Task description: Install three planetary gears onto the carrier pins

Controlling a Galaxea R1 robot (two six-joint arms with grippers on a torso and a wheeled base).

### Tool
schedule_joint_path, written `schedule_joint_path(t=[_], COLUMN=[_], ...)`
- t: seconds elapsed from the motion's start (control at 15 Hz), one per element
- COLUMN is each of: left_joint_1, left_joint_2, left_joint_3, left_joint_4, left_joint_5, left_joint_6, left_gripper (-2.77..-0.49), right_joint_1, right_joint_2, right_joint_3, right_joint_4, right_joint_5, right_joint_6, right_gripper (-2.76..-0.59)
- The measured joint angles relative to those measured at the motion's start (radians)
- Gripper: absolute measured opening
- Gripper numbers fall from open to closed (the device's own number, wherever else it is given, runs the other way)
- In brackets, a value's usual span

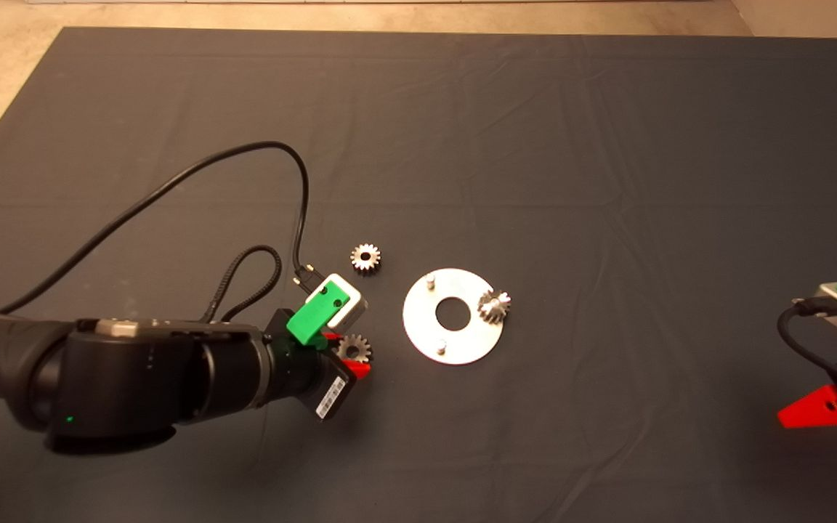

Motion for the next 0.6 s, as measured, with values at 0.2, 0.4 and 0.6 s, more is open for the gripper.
schedule_joint_path(t=[0.2, 0.4, 0.6], left_joint_1=[0.0, 0.0, 0.0], left_joint_2=[0.078, 0.156, 0.223], left_joint_3=[0.0, 0.0, 0.0], left_joint_4=[0.0, 0.0, 0.0], left_joint_5=[0.002, 0.003, 0.037], left_joint_6=[-0.011, -0.013, -0.013], left_gripper=[-2.51, -2.53, -2.53], right_joint_1=[0.0, 0.0, 0.0], right_joint_2=[0.0, -0.001, -0.002], right_joint_3=[0.0, 0.0, 0.0], right_joint_4=[0.001, 0.001, 0.001], right_joint_5=[0.0, 0.0, 0.0], right_joint_6=[0.0, 0.0, 0.0], right_gripper=[-1.47, -1.47, -1.47])
